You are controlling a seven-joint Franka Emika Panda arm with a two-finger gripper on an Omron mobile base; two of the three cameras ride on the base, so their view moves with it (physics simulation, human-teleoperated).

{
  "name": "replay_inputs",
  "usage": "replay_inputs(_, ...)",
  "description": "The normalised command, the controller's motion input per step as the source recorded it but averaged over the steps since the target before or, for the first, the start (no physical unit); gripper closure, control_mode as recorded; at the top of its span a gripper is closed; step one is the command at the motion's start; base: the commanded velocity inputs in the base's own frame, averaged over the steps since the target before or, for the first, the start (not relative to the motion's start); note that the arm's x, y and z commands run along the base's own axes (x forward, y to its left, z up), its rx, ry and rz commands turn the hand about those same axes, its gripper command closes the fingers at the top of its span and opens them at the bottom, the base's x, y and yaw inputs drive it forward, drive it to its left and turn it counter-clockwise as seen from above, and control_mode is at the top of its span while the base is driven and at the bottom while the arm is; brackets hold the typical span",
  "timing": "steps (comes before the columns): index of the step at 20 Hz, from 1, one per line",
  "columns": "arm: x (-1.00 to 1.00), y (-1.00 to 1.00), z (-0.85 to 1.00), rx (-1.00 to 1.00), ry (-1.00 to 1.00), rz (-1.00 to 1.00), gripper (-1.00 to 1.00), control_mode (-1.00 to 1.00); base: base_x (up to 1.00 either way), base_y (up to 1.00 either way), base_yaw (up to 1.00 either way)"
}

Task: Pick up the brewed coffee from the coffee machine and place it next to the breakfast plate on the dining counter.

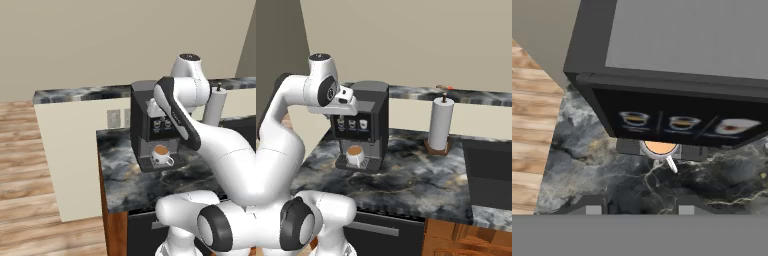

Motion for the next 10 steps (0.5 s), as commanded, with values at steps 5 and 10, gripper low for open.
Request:
replay_inputs(5, -0.23, -0.03, -0.11, 0.01, -0.05, 0.02, -1.00, -1.00, 0.00, 0.00, 0.00)
replay_inputs(10, -0.53, -0.03, -0.63, 0.00, -0.33, 0.03, -1.00, -1.00, 0.00, 0.00, 0.00)
